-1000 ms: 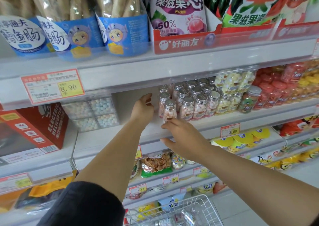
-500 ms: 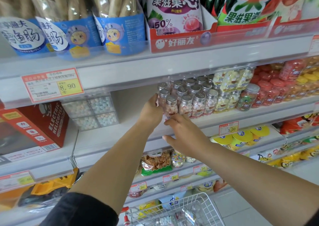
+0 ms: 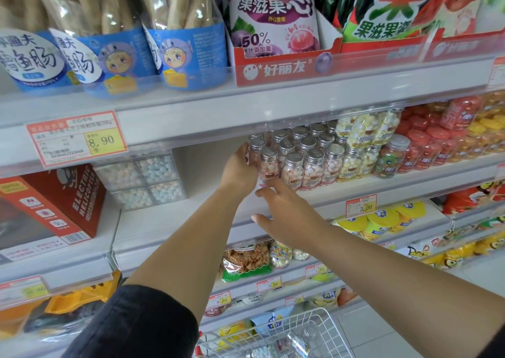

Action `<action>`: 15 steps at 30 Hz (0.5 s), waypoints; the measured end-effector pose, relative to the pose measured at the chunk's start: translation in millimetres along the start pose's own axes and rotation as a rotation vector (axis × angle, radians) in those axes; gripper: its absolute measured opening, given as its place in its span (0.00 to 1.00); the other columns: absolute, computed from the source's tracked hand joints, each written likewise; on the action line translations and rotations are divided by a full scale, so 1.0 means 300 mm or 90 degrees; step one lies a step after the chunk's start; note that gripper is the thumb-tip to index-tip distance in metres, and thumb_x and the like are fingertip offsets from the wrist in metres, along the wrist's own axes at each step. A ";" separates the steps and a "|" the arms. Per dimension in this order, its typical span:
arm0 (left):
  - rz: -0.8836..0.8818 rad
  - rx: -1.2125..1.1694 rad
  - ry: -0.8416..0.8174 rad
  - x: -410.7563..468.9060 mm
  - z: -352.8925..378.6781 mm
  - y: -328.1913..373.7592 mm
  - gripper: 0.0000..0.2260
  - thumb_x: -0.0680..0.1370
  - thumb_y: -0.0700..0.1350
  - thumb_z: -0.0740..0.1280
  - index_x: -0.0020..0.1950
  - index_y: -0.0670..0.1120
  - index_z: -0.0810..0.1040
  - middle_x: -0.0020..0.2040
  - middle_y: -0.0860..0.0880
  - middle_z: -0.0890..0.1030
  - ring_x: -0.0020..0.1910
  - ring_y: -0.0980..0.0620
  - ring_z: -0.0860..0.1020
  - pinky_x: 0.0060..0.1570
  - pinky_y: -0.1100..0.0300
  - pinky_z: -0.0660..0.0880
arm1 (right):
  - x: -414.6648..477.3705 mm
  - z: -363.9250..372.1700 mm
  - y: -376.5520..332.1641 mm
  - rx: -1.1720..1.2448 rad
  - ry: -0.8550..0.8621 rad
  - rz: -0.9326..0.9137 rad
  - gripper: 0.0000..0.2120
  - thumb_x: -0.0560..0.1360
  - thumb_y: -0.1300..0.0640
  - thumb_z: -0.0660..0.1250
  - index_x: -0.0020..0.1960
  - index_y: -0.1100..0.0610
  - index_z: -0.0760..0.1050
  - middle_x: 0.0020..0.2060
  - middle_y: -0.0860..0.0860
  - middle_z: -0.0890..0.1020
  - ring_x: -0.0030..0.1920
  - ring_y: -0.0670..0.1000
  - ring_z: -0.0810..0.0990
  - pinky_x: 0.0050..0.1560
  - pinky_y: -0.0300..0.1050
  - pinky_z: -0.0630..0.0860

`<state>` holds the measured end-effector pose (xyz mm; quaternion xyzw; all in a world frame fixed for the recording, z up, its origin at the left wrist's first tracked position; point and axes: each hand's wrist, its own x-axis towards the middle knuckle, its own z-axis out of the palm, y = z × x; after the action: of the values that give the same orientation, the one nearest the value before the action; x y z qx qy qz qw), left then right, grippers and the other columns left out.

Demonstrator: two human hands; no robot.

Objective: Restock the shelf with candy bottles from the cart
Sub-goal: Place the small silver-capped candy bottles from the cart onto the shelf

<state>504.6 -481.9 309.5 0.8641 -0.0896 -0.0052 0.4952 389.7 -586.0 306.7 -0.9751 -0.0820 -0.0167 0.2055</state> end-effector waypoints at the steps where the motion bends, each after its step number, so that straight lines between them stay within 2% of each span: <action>1: 0.002 0.001 0.004 0.006 0.001 0.001 0.07 0.81 0.39 0.56 0.46 0.48 0.70 0.40 0.51 0.78 0.35 0.51 0.72 0.32 0.61 0.66 | 0.006 0.000 -0.001 0.002 0.000 0.001 0.27 0.80 0.47 0.64 0.74 0.56 0.66 0.74 0.53 0.62 0.70 0.54 0.69 0.65 0.49 0.72; 4: -0.005 0.016 0.012 0.021 0.003 0.006 0.08 0.82 0.40 0.56 0.54 0.46 0.74 0.44 0.49 0.80 0.36 0.50 0.74 0.31 0.63 0.65 | 0.023 0.005 -0.002 0.000 0.000 -0.001 0.27 0.79 0.46 0.65 0.75 0.56 0.66 0.74 0.53 0.62 0.71 0.54 0.68 0.65 0.47 0.71; 6: -0.014 0.019 0.014 0.035 0.009 0.003 0.10 0.81 0.40 0.56 0.58 0.44 0.75 0.48 0.46 0.82 0.44 0.44 0.78 0.32 0.62 0.68 | 0.034 0.010 -0.005 -0.001 -0.002 -0.004 0.28 0.79 0.46 0.65 0.75 0.56 0.66 0.74 0.54 0.62 0.72 0.54 0.67 0.65 0.47 0.72; 8: -0.025 0.017 0.016 0.046 0.014 0.002 0.13 0.80 0.38 0.56 0.62 0.41 0.74 0.54 0.43 0.82 0.55 0.41 0.78 0.43 0.55 0.74 | 0.045 0.013 -0.009 0.004 0.001 -0.008 0.28 0.78 0.45 0.66 0.74 0.56 0.66 0.73 0.54 0.63 0.73 0.55 0.65 0.67 0.49 0.71; 9: -0.032 0.016 0.017 0.054 0.016 0.002 0.15 0.79 0.37 0.56 0.64 0.40 0.73 0.57 0.42 0.82 0.57 0.40 0.78 0.48 0.52 0.75 | 0.050 0.015 -0.011 0.007 0.001 -0.009 0.29 0.77 0.45 0.66 0.74 0.56 0.66 0.73 0.54 0.63 0.74 0.55 0.64 0.68 0.49 0.69; 10: -0.036 0.016 0.018 0.063 0.018 0.000 0.15 0.79 0.37 0.56 0.64 0.39 0.73 0.57 0.41 0.82 0.57 0.39 0.77 0.48 0.51 0.75 | 0.054 0.015 -0.012 0.009 0.000 -0.009 0.29 0.77 0.44 0.67 0.74 0.56 0.66 0.73 0.55 0.63 0.74 0.55 0.63 0.69 0.50 0.69; 13: -0.036 0.016 0.022 0.081 0.024 -0.003 0.14 0.78 0.35 0.56 0.60 0.39 0.74 0.46 0.44 0.81 0.51 0.38 0.78 0.36 0.57 0.68 | 0.064 0.013 -0.015 0.012 -0.013 -0.002 0.32 0.76 0.43 0.68 0.75 0.55 0.65 0.72 0.56 0.63 0.74 0.56 0.63 0.70 0.49 0.67; 15: -0.033 0.013 0.031 0.084 0.028 -0.008 0.15 0.78 0.35 0.56 0.62 0.39 0.74 0.46 0.43 0.81 0.50 0.38 0.78 0.32 0.61 0.65 | 0.067 0.014 -0.016 0.014 -0.020 0.001 0.33 0.75 0.42 0.68 0.75 0.55 0.64 0.72 0.56 0.63 0.73 0.56 0.63 0.71 0.49 0.66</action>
<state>528.9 -491.9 305.3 0.8709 -0.0551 0.0038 0.4883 408.8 -577.0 306.2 -0.9730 -0.0844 -0.0006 0.2149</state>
